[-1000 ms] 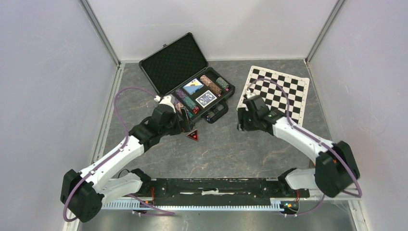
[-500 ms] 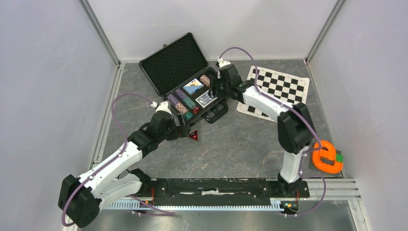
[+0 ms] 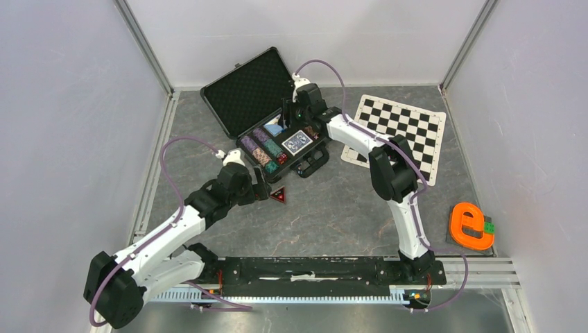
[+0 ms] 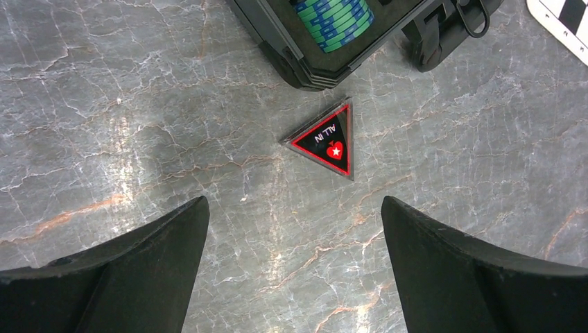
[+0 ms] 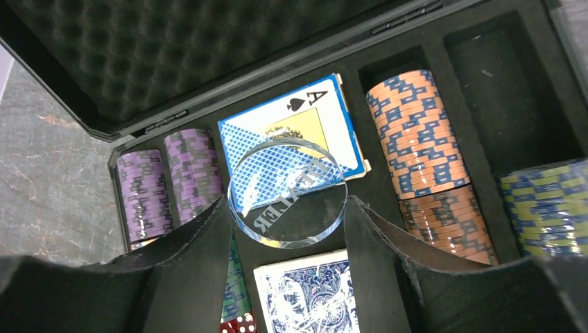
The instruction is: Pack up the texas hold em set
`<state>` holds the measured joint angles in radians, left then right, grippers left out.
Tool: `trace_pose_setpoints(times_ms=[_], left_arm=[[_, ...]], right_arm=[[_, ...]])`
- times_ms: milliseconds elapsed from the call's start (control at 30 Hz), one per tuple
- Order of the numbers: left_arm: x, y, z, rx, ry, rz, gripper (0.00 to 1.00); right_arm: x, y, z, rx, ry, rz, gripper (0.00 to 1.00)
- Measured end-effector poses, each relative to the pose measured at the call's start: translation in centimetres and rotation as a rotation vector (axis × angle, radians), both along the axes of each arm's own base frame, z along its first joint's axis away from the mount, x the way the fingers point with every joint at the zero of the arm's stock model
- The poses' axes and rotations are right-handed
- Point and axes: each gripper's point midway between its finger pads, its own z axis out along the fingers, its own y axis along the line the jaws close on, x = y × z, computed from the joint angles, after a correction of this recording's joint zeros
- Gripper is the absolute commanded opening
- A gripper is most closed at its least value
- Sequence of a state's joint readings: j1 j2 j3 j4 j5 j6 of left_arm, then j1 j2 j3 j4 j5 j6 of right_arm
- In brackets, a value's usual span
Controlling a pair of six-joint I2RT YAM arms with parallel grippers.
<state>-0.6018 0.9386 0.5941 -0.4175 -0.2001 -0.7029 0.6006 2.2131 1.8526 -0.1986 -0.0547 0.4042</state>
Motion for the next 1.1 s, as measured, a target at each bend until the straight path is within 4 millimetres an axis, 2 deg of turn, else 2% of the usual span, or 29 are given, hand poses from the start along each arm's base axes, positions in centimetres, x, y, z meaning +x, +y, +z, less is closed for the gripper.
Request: trace_pose_setpoints(times_ms=[67,133,300,500,633,733,833,933,1000,1100], left_arm=[[0.0,0.0,-0.1,0.002,0.003,0.0,1.0],[0.0,0.0,-0.3,0.005,0.009,-0.001,1.0],[-0.2,0.1,-1.5,0.051,0.06,-0.015,1.0],[-0.2,-0.8,-1.9,0.067,0.102,-0.063,1.0],[-0.2,-1.5,-1.7,0.09,0.1,-0.091,1.0],[-0.2,-2.2,-1.6,0.106,0.09,-0.114,1.0],[-0.7,-3.2,-2.4,0.155,0.089,-0.146,1.0],[-1.2,-4.4,-3.5,0.216,0.108,-0.196,1.0],[-1.1,-4.9,-4.1,0.251,0.122,-0.215,1.0],[-0.3,-5.4,-4.6,0.298,0.142,-0.214,1.0]], right_arm=[[0.0,0.2,-1.0,-0.004,0.015,0.005,0.65],[-0.2,0.4,-1.6,-0.005,0.028,0.011,0.73],[-0.4,0.8,-1.5,0.01,0.03,0.037,0.82],[-2.3,-0.4,0.6,0.003,0.009,0.065,0.83],[-4.8,-2.4,4.7,0.011,-0.052,0.072,0.83],[-7.9,-5.0,8.0,0.03,-0.12,0.06,0.84],[-10.8,-7.6,10.4,0.049,-0.184,0.039,0.86],[-13.3,-10.1,11.5,0.058,-0.236,0.011,0.9],[-14.7,-11.5,11.5,0.051,-0.254,-0.007,0.98],[-16.4,-13.5,10.8,0.033,-0.273,-0.036,0.98]])
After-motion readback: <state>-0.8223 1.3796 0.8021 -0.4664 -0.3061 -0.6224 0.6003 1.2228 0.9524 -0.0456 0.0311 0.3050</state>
